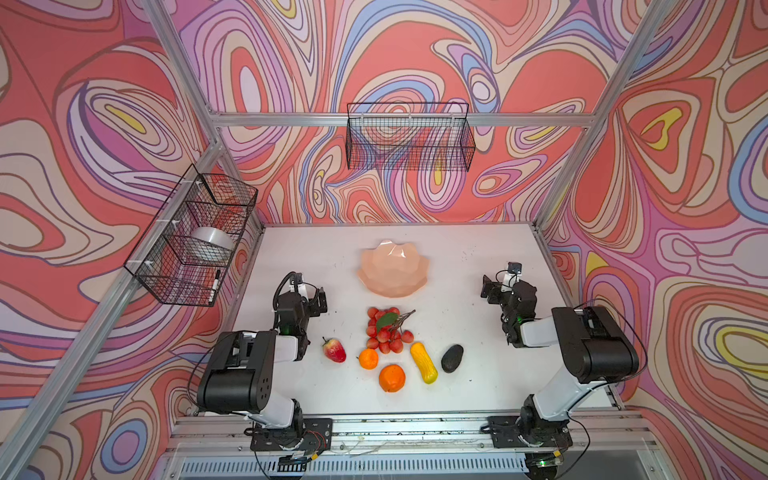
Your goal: Place and organize the fake fruits in the fruit bowl
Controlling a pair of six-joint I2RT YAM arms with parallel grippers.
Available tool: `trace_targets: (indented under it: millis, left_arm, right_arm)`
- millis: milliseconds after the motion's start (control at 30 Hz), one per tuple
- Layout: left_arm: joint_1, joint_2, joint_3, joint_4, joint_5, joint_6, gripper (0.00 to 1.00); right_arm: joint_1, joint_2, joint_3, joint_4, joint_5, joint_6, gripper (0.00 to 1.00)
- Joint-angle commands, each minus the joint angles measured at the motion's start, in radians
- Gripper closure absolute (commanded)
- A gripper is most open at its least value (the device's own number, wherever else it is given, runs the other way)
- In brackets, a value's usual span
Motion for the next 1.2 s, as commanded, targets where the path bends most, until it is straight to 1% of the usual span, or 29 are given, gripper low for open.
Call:
trace_targets:
  millis: [0, 700, 833, 867, 900, 933, 967, 1000, 1033, 1067, 1100, 1133, 1167]
  left_arm:
    - [-0.002, 0.01, 0.016, -0.002, 0.007, 0.018, 0.0]
    - [-0.002, 0.011, 0.019, -0.006, 0.008, 0.017, 0.0]
    - [-0.002, 0.008, 0.015, 0.002, 0.014, 0.02, 0.0]
    - [-0.002, 0.001, 0.012, 0.006, 0.015, 0.025, 0.0]
    - [-0.002, -0.016, 0.016, -0.013, 0.014, 0.023, 0.0]
    - [-0.002, -0.062, 0.036, -0.084, 0.006, 0.021, 0.0]
    - [-0.002, -0.121, 0.085, -0.244, -0.025, -0.001, 0.0]
    - [-0.001, -0.167, 0.183, -0.45, -0.078, -0.05, 0.0]
    - [0.0, -0.203, 0.292, -0.681, -0.131, -0.105, 0.0]
    - [0.0, -0.227, 0.389, -0.882, -0.145, -0.123, 0.0]
    - [0.0, -0.244, 0.46, -1.02, -0.136, -0.124, 0.0]
    - [0.0, -0.27, 0.518, -1.138, -0.12, -0.138, 0.0]
    - [0.0, -0.306, 0.544, -1.217, -0.098, -0.155, 0.01]
  right_arm:
    - [0.002, 0.008, 0.013, -0.006, -0.007, -0.003, 0.02]
    - [0.002, 0.008, 0.01, -0.002, -0.003, -0.003, 0.02]
    - [0.002, -0.011, -0.031, 0.067, 0.052, 0.017, 0.02]
    - [0.002, -0.037, -0.03, 0.045, 0.061, 0.016, 0.02]
    - [0.005, -0.07, -0.013, -0.016, 0.065, 0.014, 0.02]
    - [0.013, -0.127, 0.029, -0.136, 0.076, 0.004, 0.02]
    - [0.028, -0.191, 0.087, -0.285, 0.111, 0.006, 0.01]
    - [0.038, -0.244, 0.145, -0.409, 0.157, 0.072, 0.02]
    - [0.037, -0.299, 0.214, -0.552, 0.169, 0.197, 0.02]
    - [0.038, -0.348, 0.279, -0.677, 0.182, 0.314, 0.02]
    - [0.037, -0.387, 0.341, -0.788, 0.17, 0.416, 0.02]
    - [0.037, -0.42, 0.389, -0.899, 0.107, 0.457, 0.02]
    - [0.037, -0.442, 0.403, -0.929, 0.033, 0.417, 0.02]
